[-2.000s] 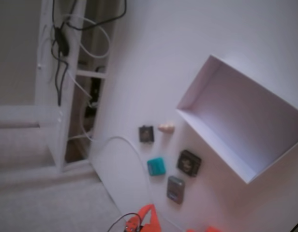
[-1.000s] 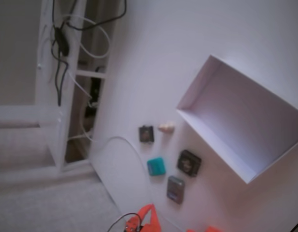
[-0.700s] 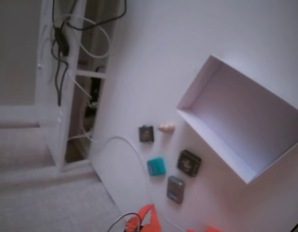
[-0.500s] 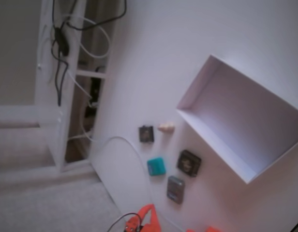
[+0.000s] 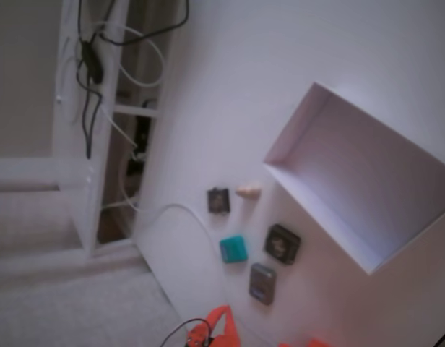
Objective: Grasp the green cube and put it in the bin.
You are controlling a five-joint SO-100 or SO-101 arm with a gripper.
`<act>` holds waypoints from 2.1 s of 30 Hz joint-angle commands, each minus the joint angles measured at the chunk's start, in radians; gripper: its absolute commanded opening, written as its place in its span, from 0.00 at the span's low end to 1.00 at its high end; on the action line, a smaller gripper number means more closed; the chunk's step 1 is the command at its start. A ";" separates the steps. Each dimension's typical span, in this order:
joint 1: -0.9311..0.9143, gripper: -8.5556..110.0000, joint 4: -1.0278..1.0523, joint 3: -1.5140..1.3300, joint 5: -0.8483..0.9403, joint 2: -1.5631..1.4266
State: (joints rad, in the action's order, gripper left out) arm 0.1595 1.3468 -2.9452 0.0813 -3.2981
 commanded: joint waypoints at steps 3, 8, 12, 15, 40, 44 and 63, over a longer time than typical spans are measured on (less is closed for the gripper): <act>0.002 0.00 -0.012 0.003 -0.002 -0.011; 0.002 0.00 -0.012 0.003 -0.002 -0.011; 0.002 0.00 -0.012 0.003 -0.002 -0.011; -0.003 0.00 -0.012 0.003 -0.003 -0.011; 0.069 0.00 -0.420 1.647 -0.560 1.250; 0.012 0.00 -0.529 1.637 -0.462 1.399; -0.213 0.57 0.225 1.571 -0.517 1.488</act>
State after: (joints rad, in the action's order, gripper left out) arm -0.0445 1.3116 -1.3944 -0.3881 -1.7886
